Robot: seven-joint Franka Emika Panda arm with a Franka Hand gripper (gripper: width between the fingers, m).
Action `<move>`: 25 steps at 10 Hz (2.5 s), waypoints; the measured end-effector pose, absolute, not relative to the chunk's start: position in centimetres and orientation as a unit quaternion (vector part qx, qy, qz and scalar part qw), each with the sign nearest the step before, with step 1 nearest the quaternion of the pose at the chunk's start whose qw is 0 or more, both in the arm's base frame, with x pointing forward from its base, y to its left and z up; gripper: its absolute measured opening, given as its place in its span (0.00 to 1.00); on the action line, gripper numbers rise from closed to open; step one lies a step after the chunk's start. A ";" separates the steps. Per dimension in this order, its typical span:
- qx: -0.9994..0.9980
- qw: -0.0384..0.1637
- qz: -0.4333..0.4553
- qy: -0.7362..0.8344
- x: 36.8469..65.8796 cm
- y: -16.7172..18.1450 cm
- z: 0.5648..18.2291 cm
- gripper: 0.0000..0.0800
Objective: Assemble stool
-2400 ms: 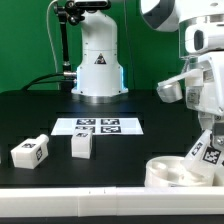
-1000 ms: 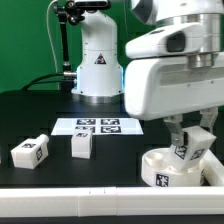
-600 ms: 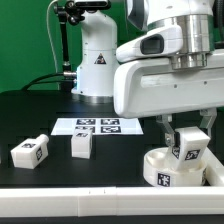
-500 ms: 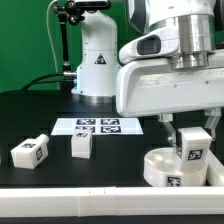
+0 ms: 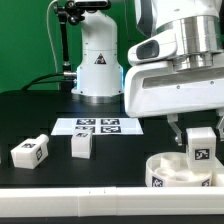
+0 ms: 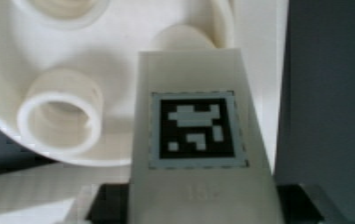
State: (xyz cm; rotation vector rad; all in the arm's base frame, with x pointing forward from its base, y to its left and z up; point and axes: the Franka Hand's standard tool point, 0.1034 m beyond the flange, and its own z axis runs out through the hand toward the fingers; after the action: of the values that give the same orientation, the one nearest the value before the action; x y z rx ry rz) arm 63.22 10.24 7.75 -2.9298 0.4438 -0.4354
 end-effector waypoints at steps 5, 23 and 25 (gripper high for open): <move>-0.925 0.107 -0.129 0.342 62.9 10.2 7.6 0.43; -0.739 0.185 -0.068 0.644 63.2 9.8 10.2 0.81; -0.786 0.178 -0.081 0.586 63.0 9.8 10.0 0.81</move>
Offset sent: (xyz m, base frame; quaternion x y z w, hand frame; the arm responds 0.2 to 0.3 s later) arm -0.0108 0.0150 -0.0052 0.0015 -0.0001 0.2837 0.9589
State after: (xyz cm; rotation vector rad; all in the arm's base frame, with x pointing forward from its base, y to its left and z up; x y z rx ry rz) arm 62.96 9.79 10.04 -2.2250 1.6587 -0.2282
